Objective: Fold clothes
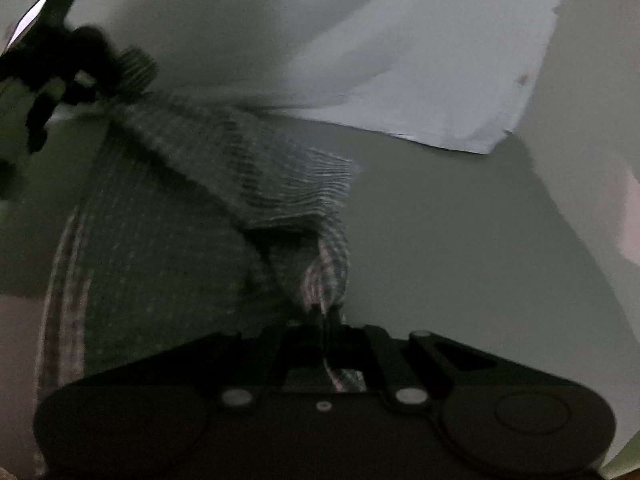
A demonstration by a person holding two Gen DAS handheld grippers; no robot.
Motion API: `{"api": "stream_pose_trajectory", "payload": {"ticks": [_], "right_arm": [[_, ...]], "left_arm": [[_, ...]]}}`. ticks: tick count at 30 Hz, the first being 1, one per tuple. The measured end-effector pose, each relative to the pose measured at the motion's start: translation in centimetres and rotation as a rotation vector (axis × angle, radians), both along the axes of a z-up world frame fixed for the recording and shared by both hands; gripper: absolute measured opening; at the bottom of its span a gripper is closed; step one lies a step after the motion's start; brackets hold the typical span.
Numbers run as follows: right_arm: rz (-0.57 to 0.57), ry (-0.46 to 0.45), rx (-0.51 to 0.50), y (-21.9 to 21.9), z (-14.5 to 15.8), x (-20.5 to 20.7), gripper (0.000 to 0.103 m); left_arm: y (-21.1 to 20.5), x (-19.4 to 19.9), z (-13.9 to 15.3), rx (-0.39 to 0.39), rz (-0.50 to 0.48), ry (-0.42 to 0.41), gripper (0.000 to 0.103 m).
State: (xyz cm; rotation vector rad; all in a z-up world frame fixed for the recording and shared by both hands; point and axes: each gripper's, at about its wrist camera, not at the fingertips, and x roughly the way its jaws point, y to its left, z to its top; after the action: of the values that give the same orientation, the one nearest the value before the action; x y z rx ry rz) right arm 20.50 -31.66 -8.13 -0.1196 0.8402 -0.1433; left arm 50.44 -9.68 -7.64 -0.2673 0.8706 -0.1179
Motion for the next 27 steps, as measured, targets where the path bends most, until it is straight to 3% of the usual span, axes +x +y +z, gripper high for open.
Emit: {"api": "stream_pose_trajectory", "payload": {"ticks": [4,7,8,11,14,17,20,22,25,26,27], "right_arm": [[0.071,0.12,-0.013,4.9,-4.3,1.0,0.006],[0.089,0.144,-0.058,6.6,-5.5,0.5,0.037],[0.077,0.13,-0.047,6.3,-5.1,0.0,0.045],[-0.006,0.107,-0.045,4.4,-4.0,-1.7,0.051],[-0.072,0.127,-0.124,1.3,-4.1,-2.8,0.061],[-0.095,0.192,-0.18,-2.2,-5.0,-4.0,0.062],[-0.068,0.227,-0.159,-5.4,-6.2,-3.9,0.064],[-0.019,0.266,-0.109,-7.0,-6.7,-3.8,0.06],[0.052,0.306,-0.08,-7.7,-7.2,-3.1,0.044],[0.074,0.312,-0.077,-7.9,-7.1,-2.8,0.018],[0.09,0.315,-0.095,-7.9,-7.0,-2.6,0.004]], "left_arm": [[2.9,0.4,-3.2,0.021,0.006,0.083,0.019],[4.1,0.2,-4.8,0.032,-0.004,0.115,0.031],[4.4,0.0,-5.0,0.03,-0.008,0.104,0.035],[4.9,0.0,-5.6,0.018,-0.021,0.089,0.039],[5.2,0.6,-6.1,-0.007,-0.042,0.101,0.044],[4.9,0.9,-6.6,-0.024,-0.043,0.111,0.043],[4.1,0.8,-6.2,-0.001,-0.045,0.125,0.038],[3.8,0.8,-5.6,0.009,-0.045,0.14,0.038],[3.8,0.5,-4.5,-0.011,-0.053,0.151,0.037],[3.9,0.4,-4.1,-0.018,-0.054,0.15,0.029],[3.9,0.3,-3.7,-0.022,-0.054,0.151,0.024]]}}
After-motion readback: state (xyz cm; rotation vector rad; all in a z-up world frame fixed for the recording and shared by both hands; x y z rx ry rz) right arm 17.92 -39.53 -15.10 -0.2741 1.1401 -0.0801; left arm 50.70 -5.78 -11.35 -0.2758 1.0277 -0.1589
